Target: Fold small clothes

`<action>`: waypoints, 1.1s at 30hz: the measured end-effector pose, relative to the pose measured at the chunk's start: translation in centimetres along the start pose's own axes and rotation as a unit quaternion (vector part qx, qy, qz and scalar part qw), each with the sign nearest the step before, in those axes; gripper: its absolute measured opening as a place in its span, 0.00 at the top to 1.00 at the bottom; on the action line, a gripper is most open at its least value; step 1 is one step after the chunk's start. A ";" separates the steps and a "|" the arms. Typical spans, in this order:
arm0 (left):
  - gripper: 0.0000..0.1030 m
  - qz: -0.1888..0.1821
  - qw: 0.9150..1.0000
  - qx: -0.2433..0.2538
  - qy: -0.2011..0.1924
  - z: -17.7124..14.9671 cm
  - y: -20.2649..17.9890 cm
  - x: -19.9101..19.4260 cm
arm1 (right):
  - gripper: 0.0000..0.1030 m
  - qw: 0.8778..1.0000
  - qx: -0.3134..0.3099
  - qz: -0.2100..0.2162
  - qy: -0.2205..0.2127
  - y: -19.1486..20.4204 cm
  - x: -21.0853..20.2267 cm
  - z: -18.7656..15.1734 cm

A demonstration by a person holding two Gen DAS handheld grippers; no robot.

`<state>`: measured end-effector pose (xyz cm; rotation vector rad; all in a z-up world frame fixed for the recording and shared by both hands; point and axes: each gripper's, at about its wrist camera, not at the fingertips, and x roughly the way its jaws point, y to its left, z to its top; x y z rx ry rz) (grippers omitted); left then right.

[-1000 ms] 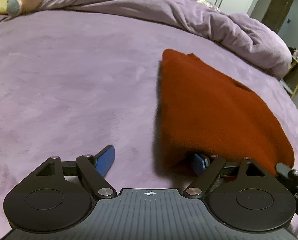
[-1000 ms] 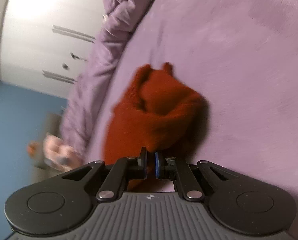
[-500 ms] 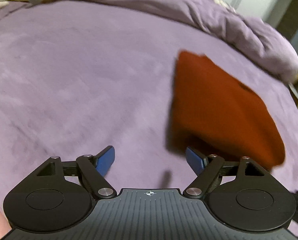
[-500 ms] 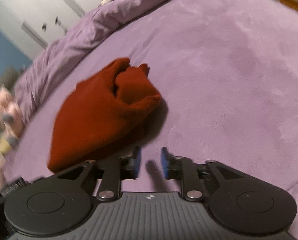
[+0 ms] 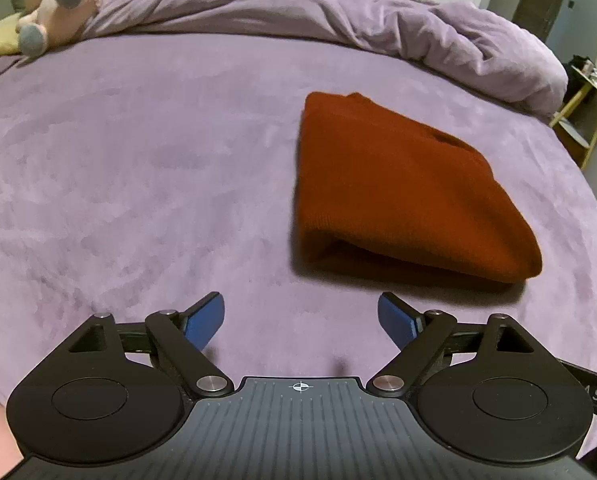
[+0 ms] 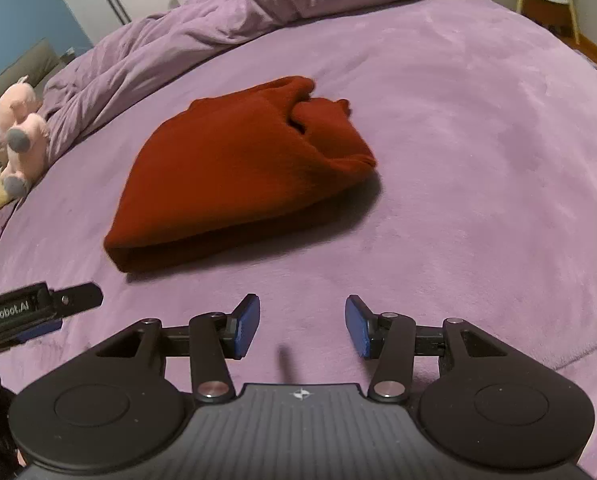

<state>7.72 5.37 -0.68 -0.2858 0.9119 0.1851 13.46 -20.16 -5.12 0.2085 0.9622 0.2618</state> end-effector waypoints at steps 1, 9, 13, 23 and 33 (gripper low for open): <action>0.14 0.002 1.000 0.002 -0.001 0.1 -0.1 0.0 | 0.53 1.000 -0.001 0.000 0.001 0.1 0.0 0.1; 0.07 0.024 0.999 0.034 -0.007 0.9 -1.2 -0.3 | 0.22 0.998 -0.038 -0.035 0.027 1.7 0.0 0.9; 0.07 0.071 0.994 0.079 -0.003 1.4 -2.4 -0.2 | 0.04 0.995 -0.084 -0.055 0.023 3.3 -0.5 1.2; 0.07 0.125 0.978 0.153 0.067 1.6 -3.6 0.5 | 0.04 0.983 -0.125 -0.100 0.084 6.2 0.0 2.1; 0.07 0.087 0.987 0.094 0.102 2.2 -2.1 0.3 | 0.04 0.983 -0.104 -0.130 0.081 7.2 -0.4 2.8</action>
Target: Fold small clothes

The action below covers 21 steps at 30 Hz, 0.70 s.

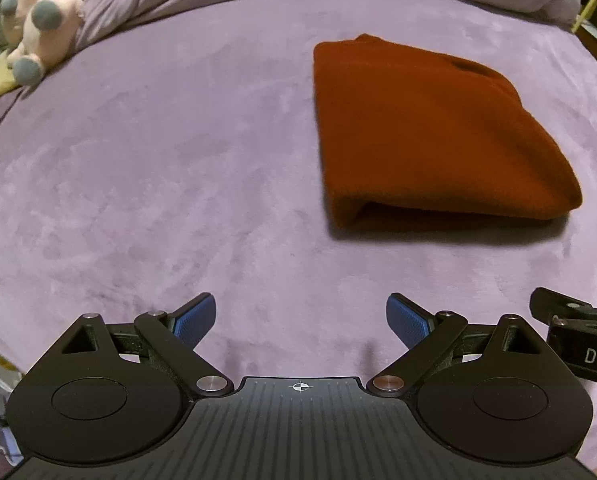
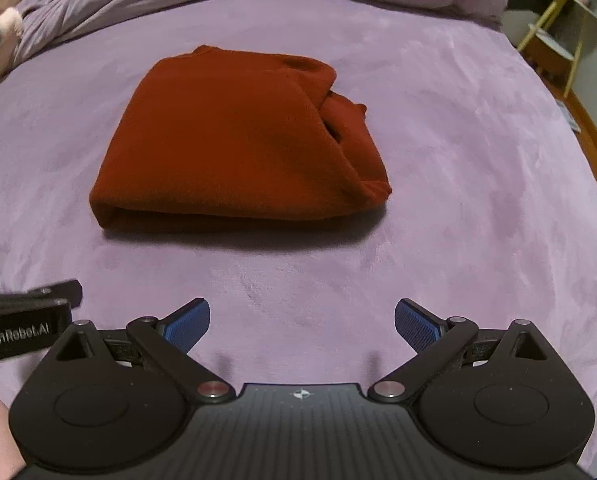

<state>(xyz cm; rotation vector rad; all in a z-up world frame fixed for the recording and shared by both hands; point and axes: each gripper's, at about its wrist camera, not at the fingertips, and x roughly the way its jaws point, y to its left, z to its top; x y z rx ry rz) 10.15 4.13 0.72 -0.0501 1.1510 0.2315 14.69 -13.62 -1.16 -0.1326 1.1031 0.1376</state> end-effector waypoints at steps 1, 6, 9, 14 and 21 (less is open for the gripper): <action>0.07 0.000 1.000 0.001 0.000 0.0 0.0 0.0 | 0.04 1.000 -0.001 -0.001 -0.001 0.0 0.1 0.0; 0.07 0.003 1.000 0.007 0.001 0.2 -0.2 0.0 | 0.04 1.000 -0.007 -0.005 -0.005 0.1 0.0 0.1; 0.07 0.002 1.000 0.007 0.004 0.2 -0.3 0.0 | 0.04 1.000 -0.004 -0.002 -0.004 0.1 0.0 0.1; 0.07 0.000 1.000 0.008 0.005 0.2 -0.4 0.0 | 0.04 1.000 -0.002 -0.003 -0.003 0.0 -0.1 0.2; 0.07 -0.005 1.000 0.010 0.009 0.2 -0.4 0.3 | 0.04 1.000 0.005 -0.001 -0.001 -0.1 0.0 0.2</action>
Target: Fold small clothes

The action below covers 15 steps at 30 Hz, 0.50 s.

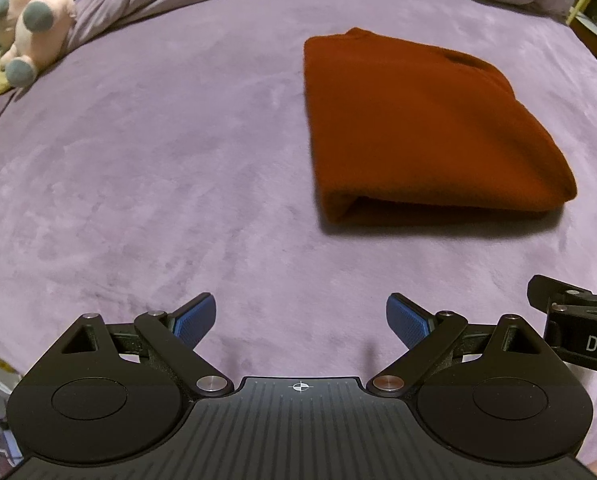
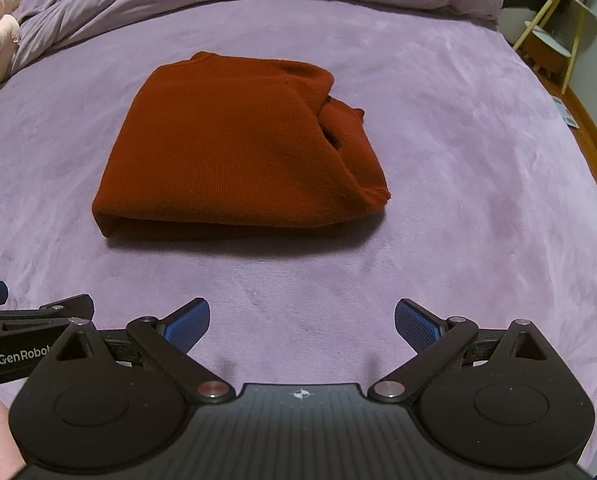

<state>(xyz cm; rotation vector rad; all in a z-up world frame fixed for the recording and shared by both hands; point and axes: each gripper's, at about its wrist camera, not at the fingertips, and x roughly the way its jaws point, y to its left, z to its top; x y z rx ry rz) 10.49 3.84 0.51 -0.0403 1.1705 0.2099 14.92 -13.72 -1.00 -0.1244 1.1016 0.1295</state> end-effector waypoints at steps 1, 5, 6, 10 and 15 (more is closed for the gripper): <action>0.07 0.000 1.000 0.000 0.000 0.0 0.0 0.0 | 0.04 1.000 0.000 0.001 0.001 0.0 0.0 0.0; 0.07 -0.003 1.000 -0.001 0.002 -0.1 0.0 0.0 | 0.04 1.000 0.002 0.002 0.001 -0.1 0.1 -0.1; 0.07 -0.003 1.000 -0.001 0.002 -0.1 0.0 0.0 | 0.04 1.000 0.002 0.001 0.001 -0.1 0.1 -0.1; 0.07 -0.003 1.000 -0.003 0.004 -0.1 0.0 0.0 | 0.04 1.000 0.003 0.003 0.001 -0.1 0.1 -0.1; 0.07 -0.005 1.000 -0.004 0.004 -0.1 0.0 -0.1 | 0.04 1.000 0.003 0.000 0.002 -0.1 0.2 -0.1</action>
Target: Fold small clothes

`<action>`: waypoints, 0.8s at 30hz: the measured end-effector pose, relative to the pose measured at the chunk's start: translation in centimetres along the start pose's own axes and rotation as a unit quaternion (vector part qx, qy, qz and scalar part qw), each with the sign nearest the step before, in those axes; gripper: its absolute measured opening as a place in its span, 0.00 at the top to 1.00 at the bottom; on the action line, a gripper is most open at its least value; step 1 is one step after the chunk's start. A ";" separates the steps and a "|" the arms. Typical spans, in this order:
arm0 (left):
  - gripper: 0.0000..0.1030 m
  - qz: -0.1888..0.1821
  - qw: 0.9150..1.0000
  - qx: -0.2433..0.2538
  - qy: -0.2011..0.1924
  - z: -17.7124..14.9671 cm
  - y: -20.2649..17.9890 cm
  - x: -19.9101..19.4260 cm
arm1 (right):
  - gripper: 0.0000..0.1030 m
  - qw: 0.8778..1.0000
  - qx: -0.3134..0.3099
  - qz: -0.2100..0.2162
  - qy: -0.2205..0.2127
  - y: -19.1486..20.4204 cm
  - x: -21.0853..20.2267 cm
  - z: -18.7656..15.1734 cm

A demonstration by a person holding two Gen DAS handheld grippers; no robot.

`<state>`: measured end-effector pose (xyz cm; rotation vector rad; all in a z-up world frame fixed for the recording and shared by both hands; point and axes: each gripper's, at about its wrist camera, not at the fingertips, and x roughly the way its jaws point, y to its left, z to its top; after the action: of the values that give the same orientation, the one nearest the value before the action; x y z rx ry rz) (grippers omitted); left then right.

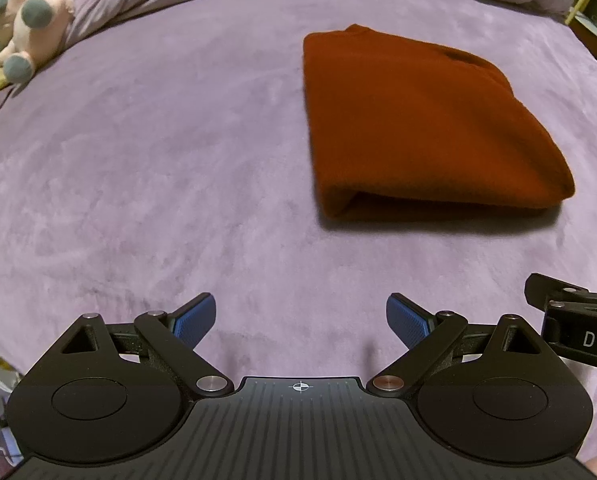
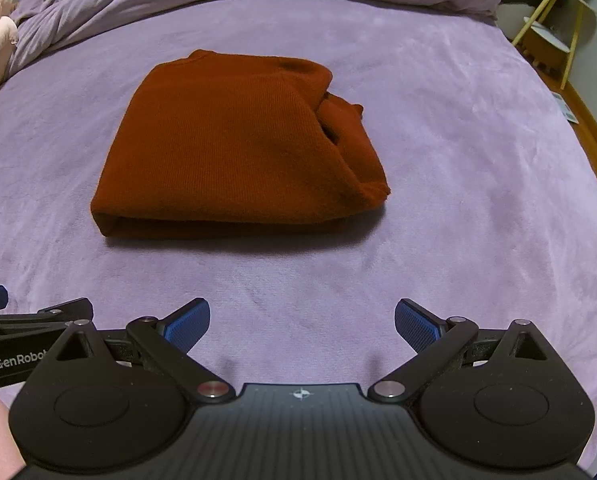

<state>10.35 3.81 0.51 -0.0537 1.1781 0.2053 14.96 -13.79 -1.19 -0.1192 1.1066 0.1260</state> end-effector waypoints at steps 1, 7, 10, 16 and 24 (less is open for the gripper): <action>0.07 0.000 1.000 0.000 0.000 0.0 0.0 0.0 | 0.04 1.000 0.000 0.000 0.000 0.0 0.0 0.0; 0.07 -0.002 1.000 -0.002 0.001 -0.1 0.1 0.0 | 0.04 1.000 0.004 0.005 -0.001 -0.3 -0.1 -0.2; 0.07 -0.003 1.000 -0.001 0.001 -0.1 0.1 0.0 | 0.04 1.000 0.004 0.006 -0.002 -0.3 -0.1 -0.3; 0.07 -0.003 1.000 -0.002 0.004 -0.1 0.2 0.0 | 0.04 1.000 0.007 0.005 -0.003 -0.5 -0.1 -0.3; 0.07 -0.006 1.000 -0.003 0.010 -0.3 0.0 0.3 | 0.04 1.000 0.013 0.007 -0.003 -0.7 -0.2 -0.4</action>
<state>10.18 3.80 0.15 -0.0683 1.1971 0.1971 14.68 -14.50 -1.18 -0.0884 1.1022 0.1242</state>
